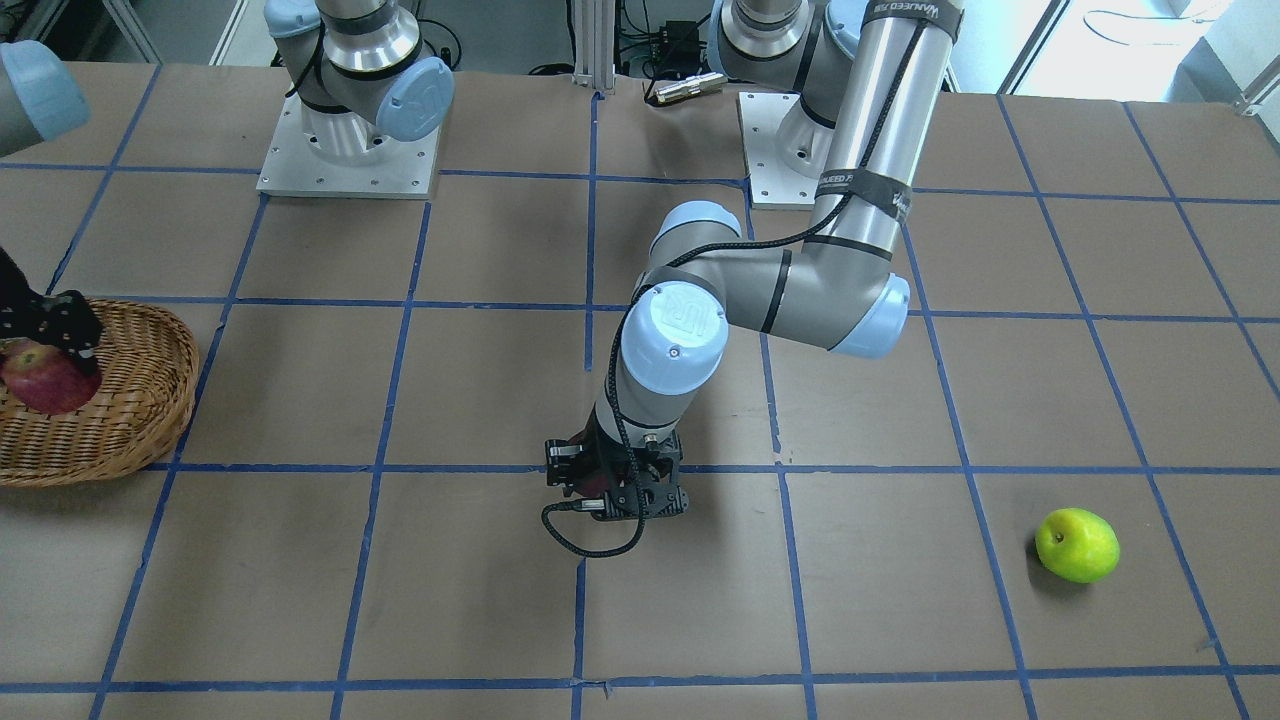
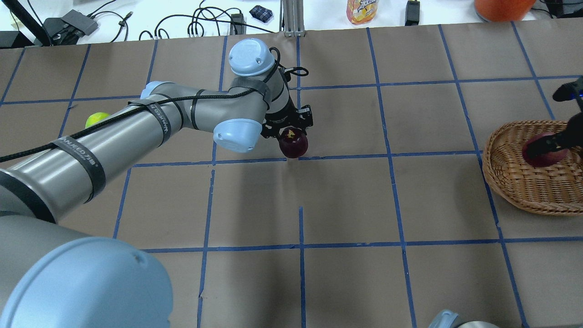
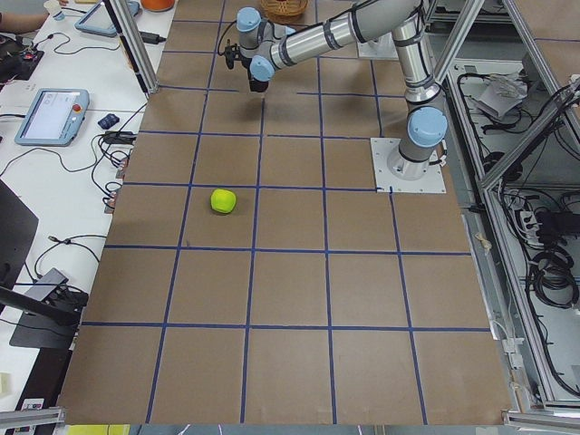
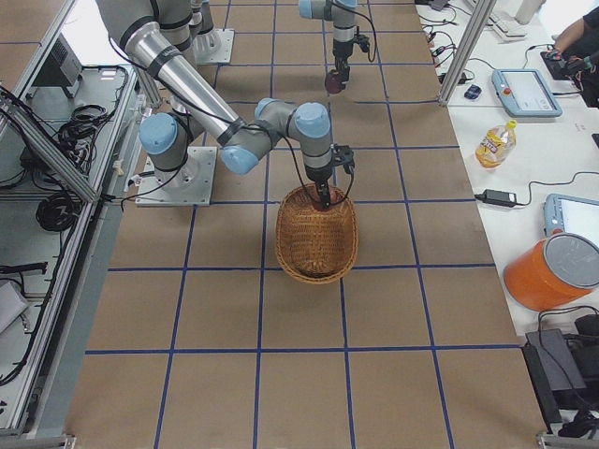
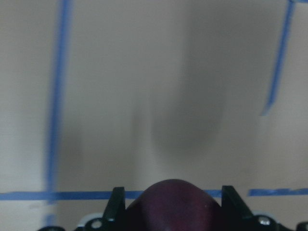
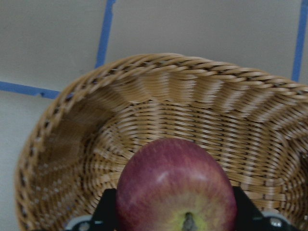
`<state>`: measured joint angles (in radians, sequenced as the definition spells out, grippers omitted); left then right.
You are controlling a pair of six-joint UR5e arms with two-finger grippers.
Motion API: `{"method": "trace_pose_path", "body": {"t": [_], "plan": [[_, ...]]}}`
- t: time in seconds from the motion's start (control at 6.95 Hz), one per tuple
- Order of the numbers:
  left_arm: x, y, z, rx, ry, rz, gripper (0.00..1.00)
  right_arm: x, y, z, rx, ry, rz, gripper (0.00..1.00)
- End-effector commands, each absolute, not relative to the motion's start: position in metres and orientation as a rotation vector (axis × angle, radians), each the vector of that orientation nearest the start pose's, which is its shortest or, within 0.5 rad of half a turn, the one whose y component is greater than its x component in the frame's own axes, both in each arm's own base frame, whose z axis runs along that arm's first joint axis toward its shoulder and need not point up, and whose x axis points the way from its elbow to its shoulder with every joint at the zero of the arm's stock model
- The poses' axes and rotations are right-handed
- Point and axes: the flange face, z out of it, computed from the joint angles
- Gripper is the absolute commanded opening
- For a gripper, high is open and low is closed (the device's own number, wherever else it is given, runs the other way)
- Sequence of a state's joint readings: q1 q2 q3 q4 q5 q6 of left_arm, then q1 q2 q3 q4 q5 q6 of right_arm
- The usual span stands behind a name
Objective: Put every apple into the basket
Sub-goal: 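Drop the red apple in the basket with right while left sets dark apple centrally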
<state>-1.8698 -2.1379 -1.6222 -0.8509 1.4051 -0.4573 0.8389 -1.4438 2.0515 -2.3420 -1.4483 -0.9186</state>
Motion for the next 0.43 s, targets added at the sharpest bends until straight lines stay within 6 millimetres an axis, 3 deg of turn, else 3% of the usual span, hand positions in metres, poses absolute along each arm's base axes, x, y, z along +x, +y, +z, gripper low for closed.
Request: {"method": "trace_pose_path", "body": {"t": [0.0, 0.14, 0.29], "plan": [[-0.343, -0.576, 0.200, -0.270, 3.323, -0.074, 1.00, -0.307, -0.452, 0.249, -0.386, 3.126, -0.412, 0.56], [-0.336, -0.582, 0.220, -0.286, 3.331, -0.106, 1.00, -0.320, -0.458, 0.249, -0.407, 3.131, -0.414, 0.48], [-0.299, -0.596, 0.250, -0.210, 3.284, -0.218, 1.00, -0.322, -0.459, 0.244, -0.402, 3.130, -0.401, 0.58]]}}
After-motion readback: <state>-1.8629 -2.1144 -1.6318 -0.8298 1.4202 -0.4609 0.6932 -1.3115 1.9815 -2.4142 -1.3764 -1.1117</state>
